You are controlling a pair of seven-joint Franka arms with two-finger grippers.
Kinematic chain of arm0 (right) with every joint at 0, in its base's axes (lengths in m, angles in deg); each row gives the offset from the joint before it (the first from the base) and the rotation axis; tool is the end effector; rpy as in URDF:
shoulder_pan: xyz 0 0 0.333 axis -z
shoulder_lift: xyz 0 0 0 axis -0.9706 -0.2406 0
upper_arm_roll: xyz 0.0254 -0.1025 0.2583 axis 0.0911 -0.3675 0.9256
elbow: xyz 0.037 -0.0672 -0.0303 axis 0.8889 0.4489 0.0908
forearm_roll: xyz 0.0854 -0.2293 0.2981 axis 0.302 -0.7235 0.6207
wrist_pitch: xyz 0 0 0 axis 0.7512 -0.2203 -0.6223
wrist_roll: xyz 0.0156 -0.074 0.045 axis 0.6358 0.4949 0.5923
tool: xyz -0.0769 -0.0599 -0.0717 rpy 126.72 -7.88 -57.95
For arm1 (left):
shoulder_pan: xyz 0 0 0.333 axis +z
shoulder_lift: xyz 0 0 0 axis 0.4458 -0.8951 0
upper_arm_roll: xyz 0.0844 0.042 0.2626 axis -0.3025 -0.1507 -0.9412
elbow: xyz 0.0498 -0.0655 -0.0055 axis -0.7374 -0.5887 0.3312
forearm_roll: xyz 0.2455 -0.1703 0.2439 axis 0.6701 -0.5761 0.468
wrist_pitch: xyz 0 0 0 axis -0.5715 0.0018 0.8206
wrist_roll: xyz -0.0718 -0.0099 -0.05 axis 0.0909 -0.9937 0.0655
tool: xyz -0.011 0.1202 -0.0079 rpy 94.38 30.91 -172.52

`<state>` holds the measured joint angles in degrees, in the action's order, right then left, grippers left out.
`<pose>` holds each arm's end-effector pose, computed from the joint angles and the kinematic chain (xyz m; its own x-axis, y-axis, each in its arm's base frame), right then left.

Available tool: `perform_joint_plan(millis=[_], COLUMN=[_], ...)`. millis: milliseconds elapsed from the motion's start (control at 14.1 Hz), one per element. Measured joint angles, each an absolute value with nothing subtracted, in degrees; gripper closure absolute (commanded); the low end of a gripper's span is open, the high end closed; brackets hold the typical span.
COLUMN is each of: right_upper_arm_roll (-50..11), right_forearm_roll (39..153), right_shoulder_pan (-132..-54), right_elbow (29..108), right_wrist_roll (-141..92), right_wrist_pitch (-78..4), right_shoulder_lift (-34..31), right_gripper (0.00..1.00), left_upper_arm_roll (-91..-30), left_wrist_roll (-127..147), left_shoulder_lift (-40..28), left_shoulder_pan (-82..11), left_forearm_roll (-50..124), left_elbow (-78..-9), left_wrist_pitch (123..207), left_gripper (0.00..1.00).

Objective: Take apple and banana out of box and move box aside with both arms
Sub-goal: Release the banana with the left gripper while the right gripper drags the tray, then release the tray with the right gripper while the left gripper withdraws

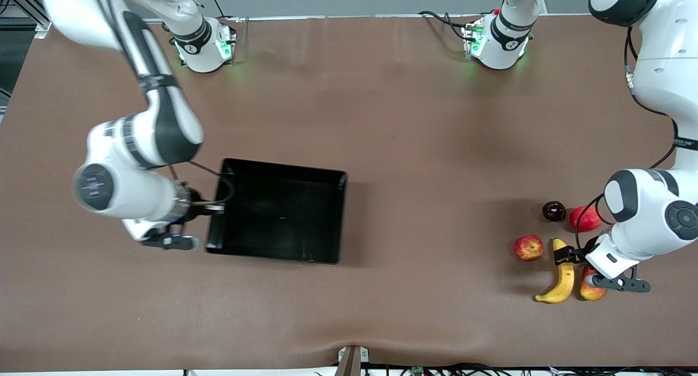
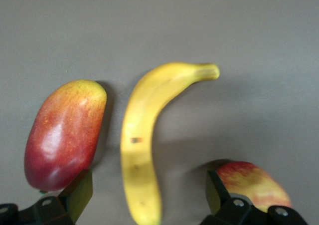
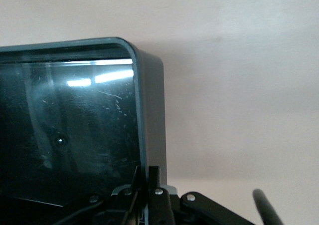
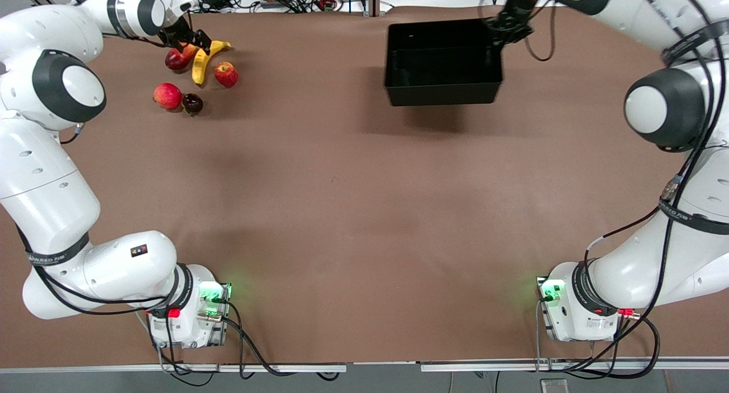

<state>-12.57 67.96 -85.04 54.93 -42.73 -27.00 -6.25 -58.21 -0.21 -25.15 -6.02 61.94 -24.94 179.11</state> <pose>0.6428 0.1291 0.3356 0.9812 -0.0907 -0.1703 -0.1113 -0.9871 -0.1154 0.7088 0.0542 0.2290 0.9838 -0.1179 0.1351 -0.1203 -0.9927 0.0096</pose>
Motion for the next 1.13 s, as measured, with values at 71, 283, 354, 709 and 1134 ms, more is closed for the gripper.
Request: perform_joint_plan(millis=[71, 283, 354, 709, 1134], right_upper_arm_roll=[-12.6, -12.7, -12.7, -12.9, -12.9], right_forearm_roll=[68.0, 68.0, 68.0, 68.0, 68.0], right_shoulder_pan=[-82.8, -76.6, -74.1, -60.8, -54.1], right_elbow=[54.9, 55.6, 56.2, 59.7, 67.6], right_wrist_roll=[-40.7, -34.1, -30.7, -14.5, -8.1], right_wrist_pitch=[-26.1, -24.9, -24.9, -25.2, -34.3], right_shoulder_lift=[-6.2, -6.0, -6.0, -5.9, -6.1], right_gripper=[1.00, 1.00, 1.00, 1.00, 1.00], left_upper_arm_roll=[-57.6, -56.5, -56.4, -55.9, -54.7], left_wrist_roll=[0.7, 1.5, 1.5, 1.5, 1.5], left_shoulder_lift=[-24.0, -19.8, -18.3, -9.1, 0.4], left_shoulder_pan=[-6.0, -6.0, -6.0, -5.9, -5.9], left_forearm_roll=[61.9, 61.9, 61.9, 61.9, 61.7], left_elbow=[-24.9, -24.8, -24.7, -24.5, -24.4], left_wrist_pitch=[177.6, 173.7, 172.5, 164.6, 156.2], left_gripper=[0.00, 0.00, 0.00, 0.00, 0.00])
